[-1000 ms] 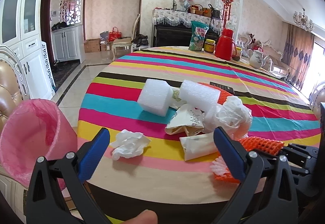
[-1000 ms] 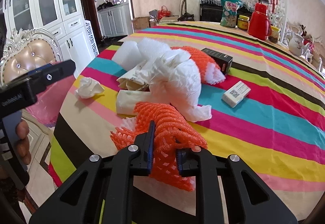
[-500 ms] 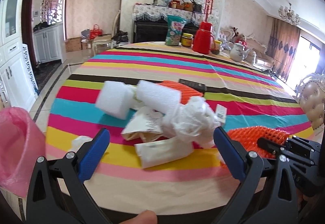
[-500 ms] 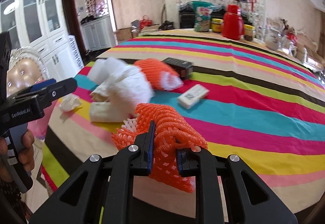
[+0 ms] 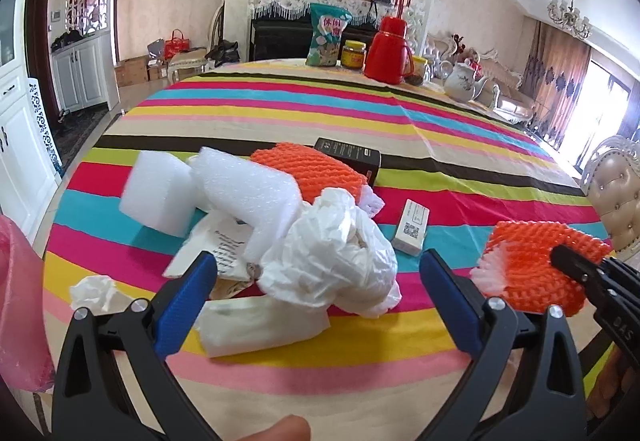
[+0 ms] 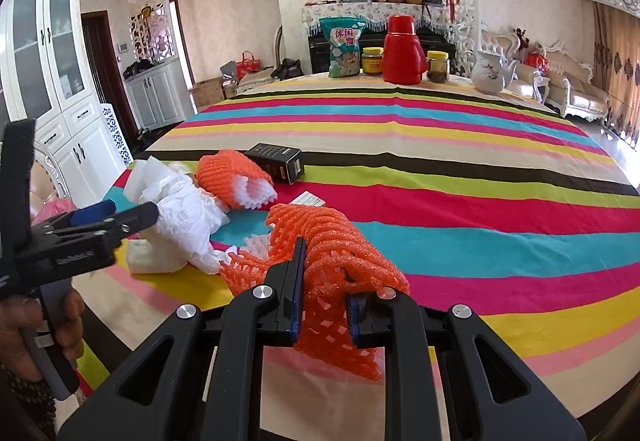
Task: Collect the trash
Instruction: 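Grasp the white plastic bag with the left tool while the right tool holds the orange net, then carry the white bag and orange net over the pink bin with both tools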
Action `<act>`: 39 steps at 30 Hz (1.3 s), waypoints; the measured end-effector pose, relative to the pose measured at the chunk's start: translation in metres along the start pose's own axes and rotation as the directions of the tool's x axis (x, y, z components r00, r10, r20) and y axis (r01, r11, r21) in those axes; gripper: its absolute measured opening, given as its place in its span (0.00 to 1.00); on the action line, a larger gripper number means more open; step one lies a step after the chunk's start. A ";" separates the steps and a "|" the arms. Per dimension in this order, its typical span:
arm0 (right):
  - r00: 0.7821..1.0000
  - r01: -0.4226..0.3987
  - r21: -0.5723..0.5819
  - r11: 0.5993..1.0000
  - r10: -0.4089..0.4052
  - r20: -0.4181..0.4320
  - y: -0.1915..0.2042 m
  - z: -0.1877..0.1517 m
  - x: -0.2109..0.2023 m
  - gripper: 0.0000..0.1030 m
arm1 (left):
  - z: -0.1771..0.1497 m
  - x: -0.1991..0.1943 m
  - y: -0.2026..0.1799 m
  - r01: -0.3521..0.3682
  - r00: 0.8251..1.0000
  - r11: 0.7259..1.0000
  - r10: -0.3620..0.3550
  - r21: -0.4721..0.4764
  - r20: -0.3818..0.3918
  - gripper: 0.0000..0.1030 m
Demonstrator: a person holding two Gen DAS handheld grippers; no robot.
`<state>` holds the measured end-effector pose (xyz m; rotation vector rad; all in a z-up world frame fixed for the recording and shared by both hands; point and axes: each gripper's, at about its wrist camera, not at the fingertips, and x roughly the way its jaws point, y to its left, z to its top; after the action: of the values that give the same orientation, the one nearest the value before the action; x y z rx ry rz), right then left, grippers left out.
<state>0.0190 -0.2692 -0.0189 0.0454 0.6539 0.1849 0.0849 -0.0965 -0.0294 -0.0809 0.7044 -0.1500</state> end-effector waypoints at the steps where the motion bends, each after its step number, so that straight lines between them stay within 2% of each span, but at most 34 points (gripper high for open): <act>1: 1.000 0.000 0.002 1.000 0.000 0.000 -0.001 0.000 0.001 0.18 | 0.001 0.003 -0.001 0.000 1.000 1.000 0.000 0.002 -0.010 0.92; 3: 1.000 0.000 0.005 1.000 0.000 -0.001 -0.001 -0.001 0.002 0.18 | 0.000 0.013 -0.002 -0.012 0.999 1.000 0.012 0.011 -0.044 0.79; 4: 1.000 0.000 0.008 1.000 0.000 -0.002 -0.002 -0.001 0.002 0.18 | 0.000 0.017 -0.002 -0.008 0.998 1.000 0.009 0.007 -0.063 0.65; 5: 1.000 0.000 0.009 1.000 0.000 -0.002 -0.002 -0.001 0.003 0.18 | -0.001 0.020 -0.001 0.000 0.997 1.000 0.000 0.001 -0.075 0.58; 10: 1.000 -0.004 0.005 1.000 0.004 -0.003 -0.001 -0.001 0.004 0.18 | -0.004 0.020 0.000 0.017 0.996 1.000 -0.016 0.012 -0.087 0.42; 24: 0.999 -0.023 -0.019 1.000 0.024 0.032 0.019 0.015 0.001 0.18 | 0.009 -0.046 0.017 0.071 0.996 0.997 -0.071 0.009 0.050 0.39; 32: 0.997 -0.038 -0.061 0.997 0.042 0.064 0.044 0.030 -0.005 0.18 | 0.020 -0.087 0.043 0.053 0.990 0.998 -0.049 -0.025 0.131 0.39; 39: 0.995 -0.068 -0.094 0.993 0.074 0.069 0.072 0.042 -0.002 0.18 | 0.020 -0.113 0.084 -0.002 0.985 0.997 0.015 -0.079 0.171 0.39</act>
<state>0.0318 -0.1985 0.0223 -0.0124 0.5713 0.2803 0.0224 0.0051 0.0480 -0.1641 0.5388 -0.1055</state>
